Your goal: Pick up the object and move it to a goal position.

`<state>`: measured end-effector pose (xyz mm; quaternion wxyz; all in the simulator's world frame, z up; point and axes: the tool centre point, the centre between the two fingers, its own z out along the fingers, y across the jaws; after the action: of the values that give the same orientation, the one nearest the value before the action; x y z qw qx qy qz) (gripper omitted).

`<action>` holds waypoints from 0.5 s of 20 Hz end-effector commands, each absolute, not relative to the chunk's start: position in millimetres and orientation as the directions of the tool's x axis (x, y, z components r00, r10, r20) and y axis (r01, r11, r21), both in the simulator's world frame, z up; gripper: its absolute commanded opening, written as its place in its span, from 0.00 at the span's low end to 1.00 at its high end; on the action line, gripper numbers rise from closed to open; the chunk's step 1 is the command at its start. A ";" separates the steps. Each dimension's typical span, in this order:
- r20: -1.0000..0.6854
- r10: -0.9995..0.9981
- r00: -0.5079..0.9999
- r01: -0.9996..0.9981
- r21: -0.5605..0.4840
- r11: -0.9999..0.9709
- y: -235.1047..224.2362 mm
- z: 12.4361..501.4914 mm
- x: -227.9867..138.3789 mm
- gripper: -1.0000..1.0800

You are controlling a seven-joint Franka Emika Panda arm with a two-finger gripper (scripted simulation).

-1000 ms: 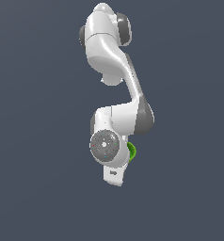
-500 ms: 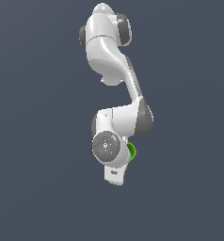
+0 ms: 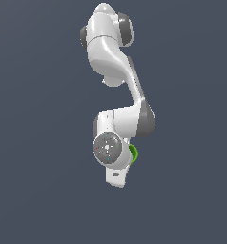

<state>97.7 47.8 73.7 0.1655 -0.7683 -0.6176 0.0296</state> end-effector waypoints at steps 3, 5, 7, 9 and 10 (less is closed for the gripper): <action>0.159 0.959 0.235 0.939 -0.292 -0.182 48.7 74.1 94.3 0.00; 0.159 0.959 0.235 0.939 -0.292 -0.182 49.3 74.7 91.8 0.00; 0.159 0.959 0.235 0.939 -0.292 -0.182 50.0 75.6 88.4 0.00; 0.158 0.959 0.235 0.939 -0.291 -0.182 50.9 76.8 84.3 0.00; 0.158 0.959 0.235 0.939 -0.291 -0.182 51.5 77.4 81.9 0.00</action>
<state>84.5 50.6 75.1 0.1663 -0.7682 -0.6174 0.0308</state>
